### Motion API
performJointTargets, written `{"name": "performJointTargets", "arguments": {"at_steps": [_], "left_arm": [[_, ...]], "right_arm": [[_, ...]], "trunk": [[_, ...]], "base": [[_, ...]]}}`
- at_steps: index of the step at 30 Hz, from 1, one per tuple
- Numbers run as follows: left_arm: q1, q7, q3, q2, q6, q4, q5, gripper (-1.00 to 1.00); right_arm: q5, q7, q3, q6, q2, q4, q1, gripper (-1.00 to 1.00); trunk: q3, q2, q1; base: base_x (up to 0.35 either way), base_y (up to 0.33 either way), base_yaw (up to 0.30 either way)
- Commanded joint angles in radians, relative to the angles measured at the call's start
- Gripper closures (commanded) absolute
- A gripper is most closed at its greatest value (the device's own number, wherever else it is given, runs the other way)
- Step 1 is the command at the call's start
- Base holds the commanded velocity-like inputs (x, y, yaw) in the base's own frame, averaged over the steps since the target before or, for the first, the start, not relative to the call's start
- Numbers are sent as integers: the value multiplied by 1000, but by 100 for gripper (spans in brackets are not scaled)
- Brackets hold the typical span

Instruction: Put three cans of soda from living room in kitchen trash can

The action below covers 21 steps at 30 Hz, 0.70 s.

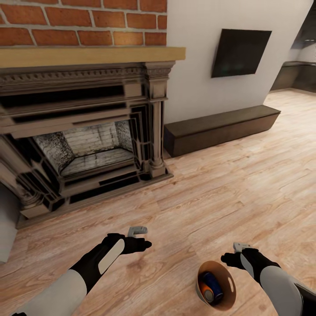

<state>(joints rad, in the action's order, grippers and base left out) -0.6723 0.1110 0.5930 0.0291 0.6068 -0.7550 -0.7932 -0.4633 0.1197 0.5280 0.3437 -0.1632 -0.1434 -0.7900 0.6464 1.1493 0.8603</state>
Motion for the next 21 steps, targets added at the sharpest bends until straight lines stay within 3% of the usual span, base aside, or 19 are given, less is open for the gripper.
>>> {"name": "performJointTargets", "arguments": {"at_steps": [1, 21], "left_arm": [[0, 0, 0, 0, 0, 1, 0, -100], [-1, -1, 1, -1, -33, 50, 2, -100]], "right_arm": [[0, 0, 0, 0, 0, 0, 0, -100], [-1, 0, 0, 0, 1, 1, 0, -100]], "trunk": [[-5, -7, -4], [-100, -147, -81]], "base": [[0, 0, 0], [0, 0, 0]]}}
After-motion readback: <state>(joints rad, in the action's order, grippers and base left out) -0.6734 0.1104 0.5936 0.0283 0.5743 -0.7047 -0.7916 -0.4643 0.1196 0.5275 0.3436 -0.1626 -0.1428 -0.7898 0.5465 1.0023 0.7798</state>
